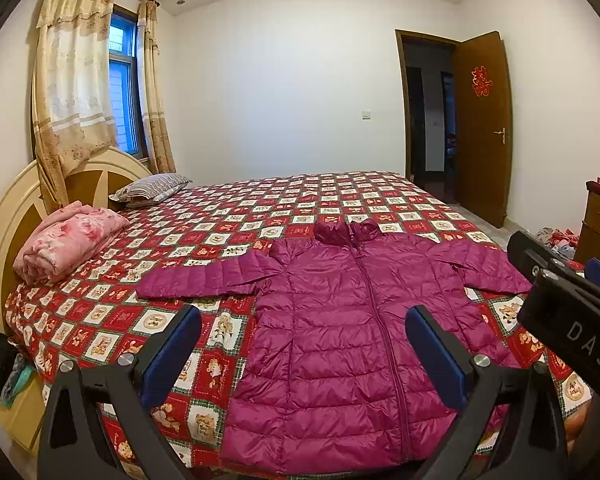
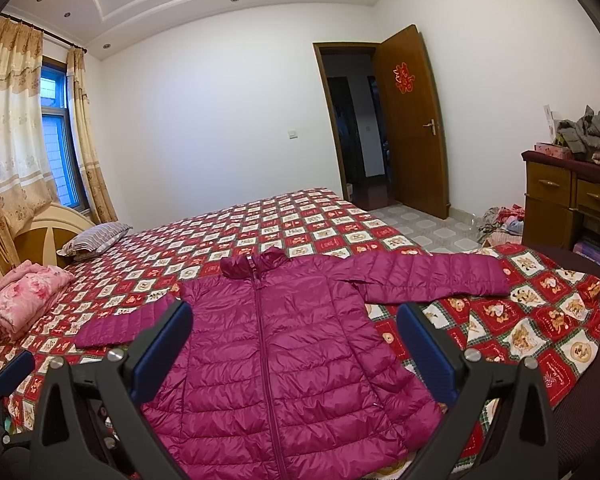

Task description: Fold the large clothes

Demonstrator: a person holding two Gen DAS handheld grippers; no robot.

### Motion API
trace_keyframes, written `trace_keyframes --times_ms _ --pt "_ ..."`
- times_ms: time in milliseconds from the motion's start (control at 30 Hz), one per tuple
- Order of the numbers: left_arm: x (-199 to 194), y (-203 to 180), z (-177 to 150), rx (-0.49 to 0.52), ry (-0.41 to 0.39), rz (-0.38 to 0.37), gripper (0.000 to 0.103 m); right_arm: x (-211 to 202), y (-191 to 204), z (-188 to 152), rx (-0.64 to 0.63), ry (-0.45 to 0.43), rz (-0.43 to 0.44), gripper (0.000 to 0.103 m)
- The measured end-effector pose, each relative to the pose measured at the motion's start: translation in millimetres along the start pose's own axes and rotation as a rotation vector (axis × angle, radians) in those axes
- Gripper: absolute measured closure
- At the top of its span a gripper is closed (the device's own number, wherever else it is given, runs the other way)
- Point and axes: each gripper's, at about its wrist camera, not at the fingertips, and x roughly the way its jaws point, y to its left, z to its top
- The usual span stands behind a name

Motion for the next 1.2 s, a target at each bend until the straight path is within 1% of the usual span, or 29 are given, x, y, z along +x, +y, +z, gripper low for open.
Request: trace_keyframes --times_ms 333,533,700,900,1067,1167,1200 --pt "1 1 0 -0.002 0.005 -0.007 0.001 2 -2 -1 0.009 0.007 -0.006 0.000" --pt "11 1 1 -0.006 0.028 -0.031 0.001 5 -4 1 0.013 0.007 -0.017 0.000" --pt "27 -5 -2 0.003 0.054 -0.044 0.001 12 -10 -1 0.035 0.017 -0.019 0.000" --pt "52 -17 1 0.024 0.072 -0.073 0.001 27 -21 -3 0.035 0.018 -0.077 0.000" --pt "79 -23 3 0.033 0.110 -0.090 0.001 47 -39 -8 0.077 0.056 -0.111 0.000" --pt "95 -26 1 0.034 0.127 -0.107 0.001 67 -57 -19 0.124 0.105 -0.147 0.000" --pt "104 -24 -2 0.035 0.134 -0.124 0.001 72 -61 -21 0.133 0.120 -0.157 0.000"
